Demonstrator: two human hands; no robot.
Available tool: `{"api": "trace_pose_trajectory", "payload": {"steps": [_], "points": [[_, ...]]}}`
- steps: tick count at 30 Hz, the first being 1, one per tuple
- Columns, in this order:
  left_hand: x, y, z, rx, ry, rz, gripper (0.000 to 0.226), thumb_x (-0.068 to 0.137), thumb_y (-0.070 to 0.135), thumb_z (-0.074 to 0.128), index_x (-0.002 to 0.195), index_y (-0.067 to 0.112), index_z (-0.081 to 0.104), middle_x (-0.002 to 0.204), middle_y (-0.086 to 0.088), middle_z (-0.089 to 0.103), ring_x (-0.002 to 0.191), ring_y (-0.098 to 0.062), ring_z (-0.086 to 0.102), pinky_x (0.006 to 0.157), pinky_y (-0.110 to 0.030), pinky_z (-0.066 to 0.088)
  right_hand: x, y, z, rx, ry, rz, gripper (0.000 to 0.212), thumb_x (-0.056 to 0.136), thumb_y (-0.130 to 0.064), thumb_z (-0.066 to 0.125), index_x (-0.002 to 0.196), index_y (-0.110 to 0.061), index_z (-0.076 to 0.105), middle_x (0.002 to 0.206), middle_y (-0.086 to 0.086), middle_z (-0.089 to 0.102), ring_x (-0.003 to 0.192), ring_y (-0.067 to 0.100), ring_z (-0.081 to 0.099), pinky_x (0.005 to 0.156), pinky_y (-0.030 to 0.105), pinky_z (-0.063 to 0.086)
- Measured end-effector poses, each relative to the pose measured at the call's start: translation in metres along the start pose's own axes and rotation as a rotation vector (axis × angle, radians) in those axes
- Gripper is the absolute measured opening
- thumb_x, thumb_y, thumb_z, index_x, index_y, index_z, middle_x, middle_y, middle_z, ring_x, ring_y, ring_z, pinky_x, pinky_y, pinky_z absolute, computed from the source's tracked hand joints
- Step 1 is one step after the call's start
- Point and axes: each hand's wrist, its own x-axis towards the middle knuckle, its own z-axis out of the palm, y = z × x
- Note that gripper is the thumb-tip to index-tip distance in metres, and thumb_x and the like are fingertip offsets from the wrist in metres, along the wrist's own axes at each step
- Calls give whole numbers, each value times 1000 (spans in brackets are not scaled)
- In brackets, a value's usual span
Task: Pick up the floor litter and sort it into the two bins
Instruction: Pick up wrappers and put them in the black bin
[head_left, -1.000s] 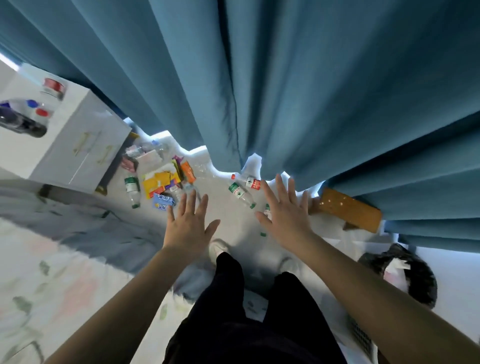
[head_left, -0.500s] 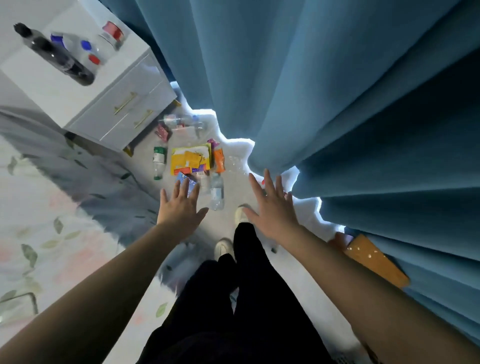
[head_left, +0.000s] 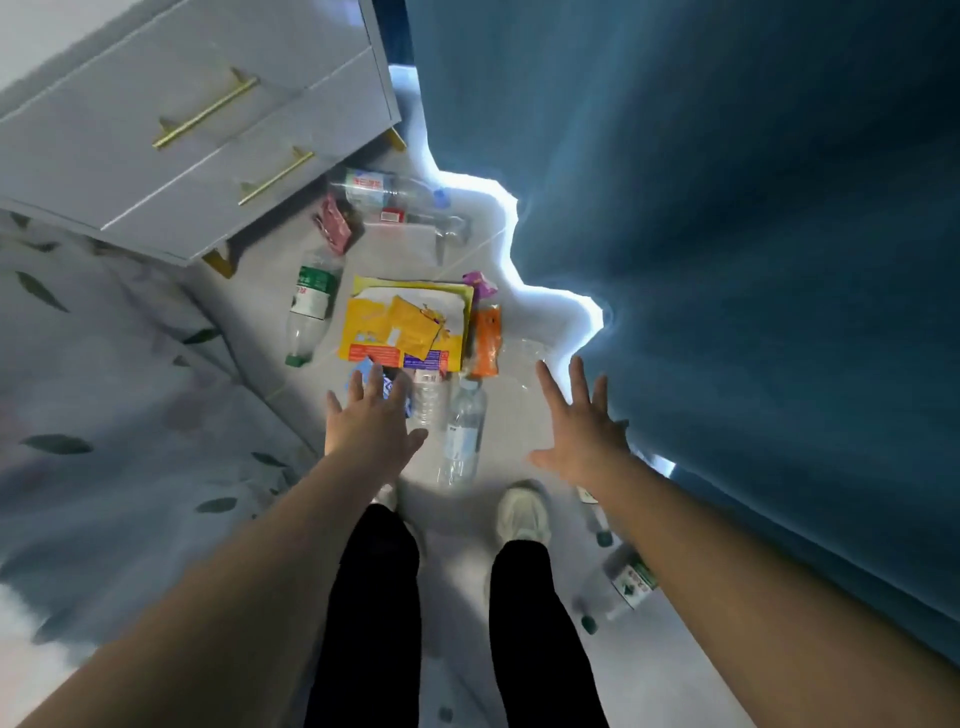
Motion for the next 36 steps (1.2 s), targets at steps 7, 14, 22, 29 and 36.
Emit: {"api": "trace_pose_trajectory", "payload": {"steps": [7,14,22,29,36], "points": [[163,-28,83,105,56,122,76,93,43,50,150,21,4,159,-11,-1,145,-34,5,113,-52,21,167,-2,67,-92,-30,16,117,79,-44,73,147,-39,-22,155,2,-32,145,39,-16,106,67,27],[275,-44,121,34,175,113,110,75,26,78,149,29,-3,159,-8,-7,145,-36,9,108,-54,31,280,4,119,-30,94,38,116,78,-35,78,149,-41,-14,156,2,-29,145,36,-15,106,68,26],[319,-55,121,193,268,337,102,60,40,85,143,21,29,142,-13,32,129,-38,33,92,-53,43,324,-2,145,-53,333,98,77,79,-3,69,141,-27,29,146,12,23,130,36,33,89,46,49],[296,-52,100,185,272,300,67,74,32,74,128,13,40,118,-15,49,110,-36,48,82,-49,45,297,2,135,54,336,43,30,84,7,54,112,-6,52,110,12,49,94,32,57,72,34,47],[204,-50,55,77,269,307,64,68,30,77,122,13,47,107,-11,53,102,-33,52,72,-44,46,203,-2,76,18,281,13,30,87,0,55,114,-11,51,115,10,51,95,28,59,67,29,43]]}}
